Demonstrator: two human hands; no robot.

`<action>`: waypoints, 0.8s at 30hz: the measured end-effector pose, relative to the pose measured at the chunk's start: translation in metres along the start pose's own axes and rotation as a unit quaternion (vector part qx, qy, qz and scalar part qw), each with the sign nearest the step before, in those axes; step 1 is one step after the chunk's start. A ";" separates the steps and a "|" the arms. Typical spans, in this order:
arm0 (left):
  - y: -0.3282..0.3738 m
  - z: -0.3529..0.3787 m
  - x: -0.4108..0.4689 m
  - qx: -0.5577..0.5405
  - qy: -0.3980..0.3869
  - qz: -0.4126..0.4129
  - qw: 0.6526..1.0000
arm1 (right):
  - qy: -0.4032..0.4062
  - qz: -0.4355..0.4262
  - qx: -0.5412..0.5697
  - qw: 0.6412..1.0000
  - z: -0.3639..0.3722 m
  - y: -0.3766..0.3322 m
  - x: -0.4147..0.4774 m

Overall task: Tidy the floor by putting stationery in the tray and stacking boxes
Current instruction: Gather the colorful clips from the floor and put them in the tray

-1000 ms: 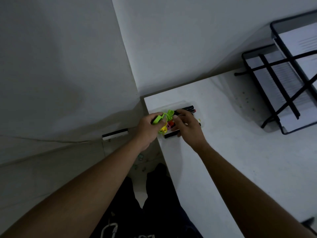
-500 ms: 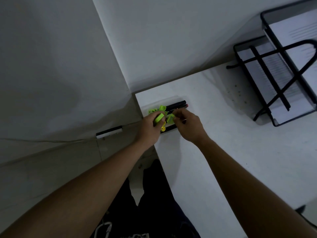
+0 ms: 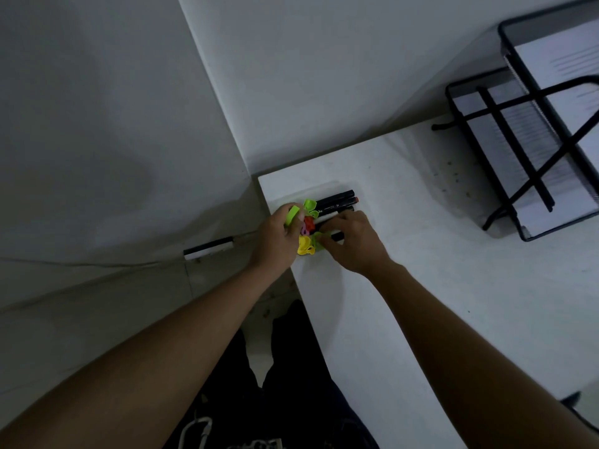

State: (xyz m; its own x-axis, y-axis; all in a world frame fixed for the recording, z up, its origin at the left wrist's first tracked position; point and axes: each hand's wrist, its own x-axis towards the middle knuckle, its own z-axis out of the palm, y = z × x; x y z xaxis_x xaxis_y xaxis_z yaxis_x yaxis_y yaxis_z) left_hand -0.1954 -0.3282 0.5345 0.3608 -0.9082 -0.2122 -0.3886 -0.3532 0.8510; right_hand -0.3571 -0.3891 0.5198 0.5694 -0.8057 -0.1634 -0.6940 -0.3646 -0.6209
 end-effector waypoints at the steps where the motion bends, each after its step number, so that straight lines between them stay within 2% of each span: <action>1: 0.000 -0.001 0.001 0.004 0.006 0.008 1.000 | 0.005 0.009 -0.003 1.000 0.000 -0.001 0.000; 3: 0.001 -0.002 0.003 0.038 0.023 0.026 0.999 | 0.040 0.028 0.022 0.999 0.000 -0.004 0.000; 5: 0.005 -0.002 0.005 0.044 0.016 0.012 0.999 | 0.069 0.049 0.103 0.991 -0.002 -0.012 0.001; 7: 0.011 -0.002 0.007 0.004 -0.018 -0.018 1.000 | 0.020 0.106 0.255 0.961 -0.007 -0.022 0.005; 9: 0.016 -0.001 0.007 -0.027 -0.051 -0.048 0.997 | -0.039 0.139 0.389 0.910 -0.011 -0.028 0.008; 11: 0.020 -0.001 0.007 -0.048 -0.060 -0.065 0.995 | -0.049 0.140 0.424 0.893 -0.013 -0.029 0.010; 16: 0.017 -0.003 0.006 -0.075 -0.001 -0.077 0.994 | 0.024 0.161 0.411 0.897 -0.015 -0.021 0.014; 20: 0.000 -0.010 0.003 -0.027 0.015 -0.068 0.997 | 0.117 0.180 0.239 0.947 -0.016 -0.004 0.019; 24: -0.012 -0.015 0.001 0.028 0.011 -0.067 0.997 | 0.153 0.124 0.118 0.973 -0.008 -0.001 0.021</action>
State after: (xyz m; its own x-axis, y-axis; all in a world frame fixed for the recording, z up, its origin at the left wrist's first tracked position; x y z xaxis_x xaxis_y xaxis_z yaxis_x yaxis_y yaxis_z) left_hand -0.1776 -0.3211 0.5312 0.4313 -0.8468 -0.3114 -0.3814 -0.4839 0.7876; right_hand -0.3479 -0.4097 0.5228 0.2132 -0.9699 -0.1172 -0.6530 -0.0523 -0.7556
